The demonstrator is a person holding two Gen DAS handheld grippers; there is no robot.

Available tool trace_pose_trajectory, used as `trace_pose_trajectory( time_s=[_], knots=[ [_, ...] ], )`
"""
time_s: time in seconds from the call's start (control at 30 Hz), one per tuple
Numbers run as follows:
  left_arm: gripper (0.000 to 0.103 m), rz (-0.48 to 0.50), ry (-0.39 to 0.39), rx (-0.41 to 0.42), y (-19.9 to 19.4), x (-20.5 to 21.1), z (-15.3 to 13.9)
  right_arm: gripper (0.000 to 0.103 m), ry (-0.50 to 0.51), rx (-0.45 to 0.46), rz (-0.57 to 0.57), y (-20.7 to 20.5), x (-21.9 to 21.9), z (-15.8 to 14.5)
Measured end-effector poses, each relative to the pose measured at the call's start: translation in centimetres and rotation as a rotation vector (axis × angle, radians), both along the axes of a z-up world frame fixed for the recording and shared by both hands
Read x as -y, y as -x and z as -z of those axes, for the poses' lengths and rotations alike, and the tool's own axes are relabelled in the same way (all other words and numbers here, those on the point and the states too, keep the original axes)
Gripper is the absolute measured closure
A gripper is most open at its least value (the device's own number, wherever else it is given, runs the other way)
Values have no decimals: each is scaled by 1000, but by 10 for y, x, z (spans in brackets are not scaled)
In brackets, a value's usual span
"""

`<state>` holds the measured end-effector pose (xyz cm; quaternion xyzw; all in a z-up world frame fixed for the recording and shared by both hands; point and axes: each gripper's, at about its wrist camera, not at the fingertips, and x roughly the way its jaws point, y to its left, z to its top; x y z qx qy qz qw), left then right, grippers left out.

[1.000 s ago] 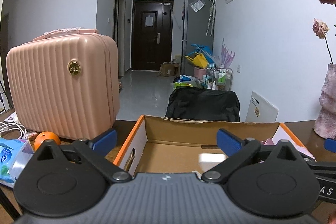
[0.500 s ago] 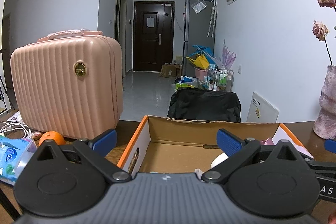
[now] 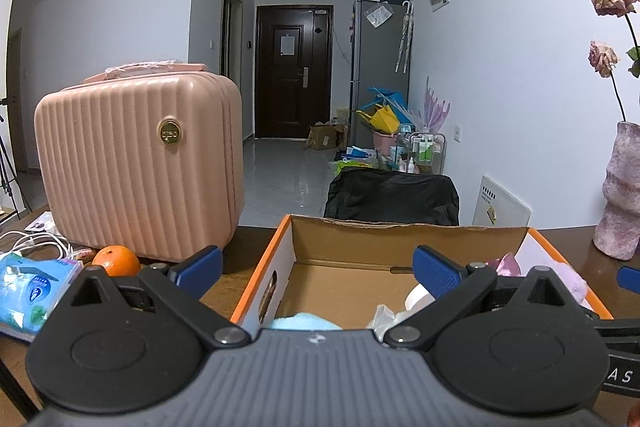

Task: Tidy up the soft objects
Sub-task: 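Lower the lavender cloth and white sponge into the box and open both grippers, then withdraw both grippers from the box toward the items on the table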

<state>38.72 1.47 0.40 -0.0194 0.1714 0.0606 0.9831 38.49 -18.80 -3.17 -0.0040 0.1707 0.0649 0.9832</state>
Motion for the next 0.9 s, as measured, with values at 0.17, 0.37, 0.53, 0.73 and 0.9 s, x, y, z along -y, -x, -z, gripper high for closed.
trace_pose_trajectory(
  time_s=[0.17, 0.37, 0.53, 0.73, 0.9],
  knots=[
    [0, 1, 0, -1, 2, 0, 0, 0, 4, -1, -6, 11, 0, 1],
    [0, 0, -3, 3, 11, -1, -1, 0, 6, 5, -16, 27, 0, 1],
    [0, 0, -3, 3, 16, -1, -1, 0, 10, 5, -24, 39, 1, 1],
    [0, 4, -8, 1, 30, -2, 1, 0, 17, 1, -34, 56, 3, 3],
    [0, 9, -13, -6, 46, 0, 3, 0, 18, -5, -40, 69, 5, 5]
  ],
)
